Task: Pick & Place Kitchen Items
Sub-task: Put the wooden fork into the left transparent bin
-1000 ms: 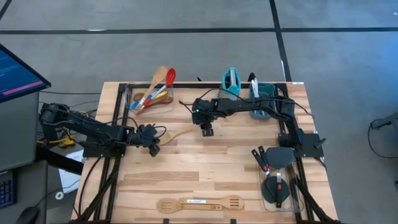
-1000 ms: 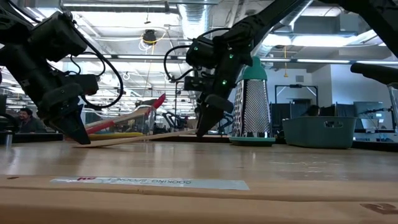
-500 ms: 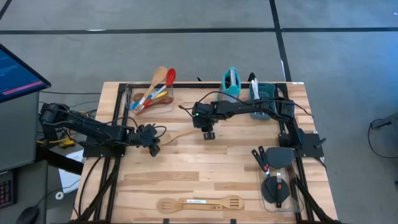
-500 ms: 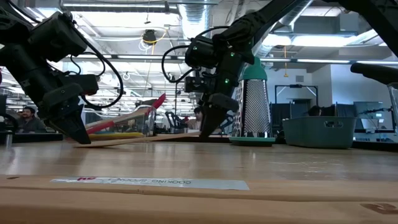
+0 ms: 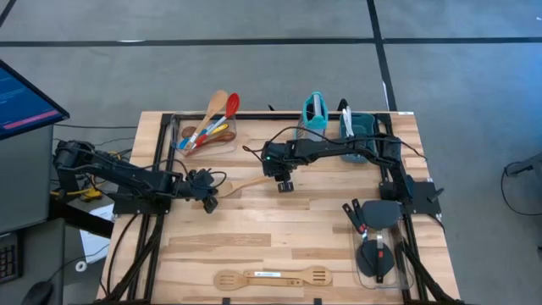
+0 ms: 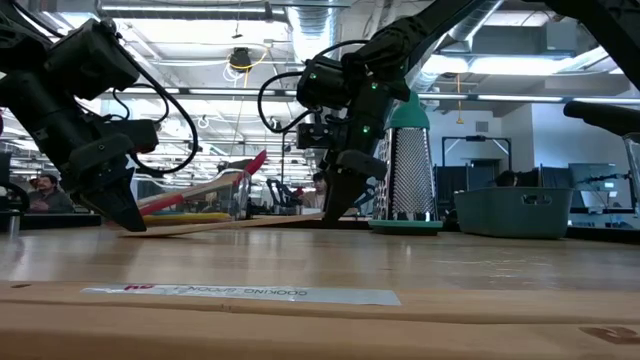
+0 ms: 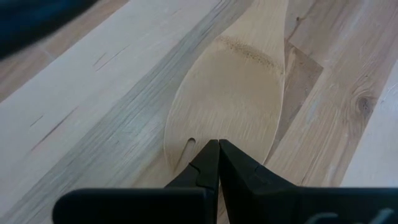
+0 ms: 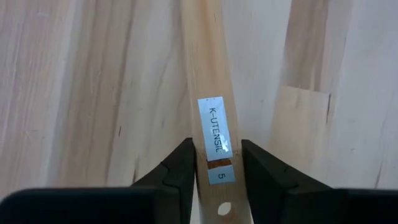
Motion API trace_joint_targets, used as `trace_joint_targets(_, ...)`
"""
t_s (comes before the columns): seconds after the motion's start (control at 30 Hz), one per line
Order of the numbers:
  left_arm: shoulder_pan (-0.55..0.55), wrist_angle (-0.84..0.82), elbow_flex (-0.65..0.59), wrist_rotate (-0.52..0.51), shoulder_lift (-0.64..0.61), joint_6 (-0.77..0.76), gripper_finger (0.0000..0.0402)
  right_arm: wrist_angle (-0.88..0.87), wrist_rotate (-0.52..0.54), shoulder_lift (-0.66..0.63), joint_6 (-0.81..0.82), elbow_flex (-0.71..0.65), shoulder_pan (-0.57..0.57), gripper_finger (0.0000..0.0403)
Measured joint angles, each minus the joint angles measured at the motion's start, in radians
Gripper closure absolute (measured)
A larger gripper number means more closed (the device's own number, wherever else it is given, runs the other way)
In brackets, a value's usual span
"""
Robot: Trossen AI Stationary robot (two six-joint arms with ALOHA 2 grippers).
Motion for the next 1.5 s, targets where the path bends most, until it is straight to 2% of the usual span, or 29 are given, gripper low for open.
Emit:
trace_joint_targets(0.53, 0.000, 0.035, 0.010, -0.019, 0.001, 0.000, 0.0400, -0.016, -0.002, 0.000, 0.008, 0.000, 0.000, 0.0305)
trace_joint_targets(0.63, 0.000, 0.041, 0.033, -0.011, -0.014, 0.057, 0.0400, -0.003, 0.002, 0.000, 0.022, 0.001, 0.000, 0.0307)
trace_joint_targets(0.8, -0.001, 0.048, 0.065, -0.020, -0.091, 0.160, 0.0400, -0.005, 0.005, -0.002, 0.021, 0.002, -0.003, 0.0307)
trace_joint_targets(1.1, -0.001, 0.053, 0.087, -0.049, -0.338, 0.285, 0.0400, -0.003, -0.020, -0.013, 0.015, 0.006, 0.003, 0.0307)
trace_joint_targets(1.3, 0.000, 0.050, 0.089, -0.084, -0.458, 0.356, 0.0400, -0.005, -0.029, -0.081, 0.018, 0.015, 0.023, 0.0307)
trace_joint_targets(1.5, 0.000, 0.043, 0.089, -0.203, -0.522, 0.432, 0.0400, 0.003, -0.024, -0.172, 0.038, 0.013, 0.021, 0.0307)
